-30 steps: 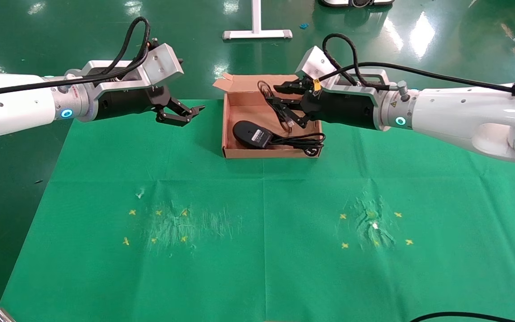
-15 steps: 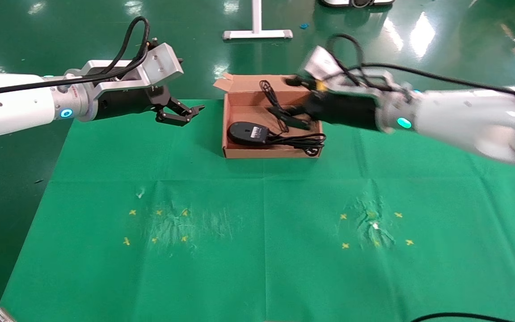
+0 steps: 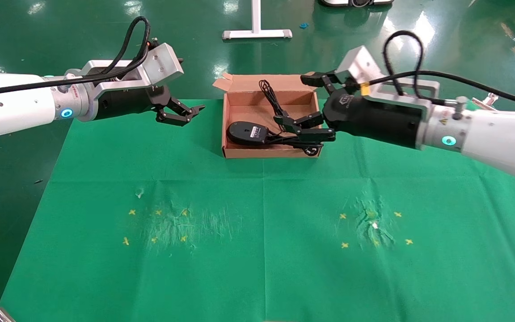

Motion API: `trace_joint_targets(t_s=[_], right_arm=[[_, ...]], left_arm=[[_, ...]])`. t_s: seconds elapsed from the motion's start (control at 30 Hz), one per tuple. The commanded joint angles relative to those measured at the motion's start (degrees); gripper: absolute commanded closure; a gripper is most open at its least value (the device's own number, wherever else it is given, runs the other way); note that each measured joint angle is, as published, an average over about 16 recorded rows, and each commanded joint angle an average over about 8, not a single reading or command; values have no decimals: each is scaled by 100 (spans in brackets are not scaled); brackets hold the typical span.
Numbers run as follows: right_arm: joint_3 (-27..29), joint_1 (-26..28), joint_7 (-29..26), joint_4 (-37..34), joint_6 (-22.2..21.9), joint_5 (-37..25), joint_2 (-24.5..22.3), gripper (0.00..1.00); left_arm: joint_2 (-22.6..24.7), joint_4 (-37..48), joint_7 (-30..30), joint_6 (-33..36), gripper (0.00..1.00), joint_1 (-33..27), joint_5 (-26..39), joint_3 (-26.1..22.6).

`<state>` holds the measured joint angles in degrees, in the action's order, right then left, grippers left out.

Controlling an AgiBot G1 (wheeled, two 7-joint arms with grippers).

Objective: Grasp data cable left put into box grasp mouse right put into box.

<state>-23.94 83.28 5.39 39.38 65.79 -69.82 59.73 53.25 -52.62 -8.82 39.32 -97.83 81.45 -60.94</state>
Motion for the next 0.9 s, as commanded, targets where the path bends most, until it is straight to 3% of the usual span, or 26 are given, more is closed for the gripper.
trace_joint_targets(t_s=[0.03, 0.9], right_arm=[[37, -102, -76, 161, 94, 131, -116, 0], [525, -1439, -1070, 2267, 1319, 1853, -1638, 0]], left_arm=[[0, 0, 0, 0, 0, 0, 0, 0], [-7, -7, -1, 17, 0, 14, -15, 17]])
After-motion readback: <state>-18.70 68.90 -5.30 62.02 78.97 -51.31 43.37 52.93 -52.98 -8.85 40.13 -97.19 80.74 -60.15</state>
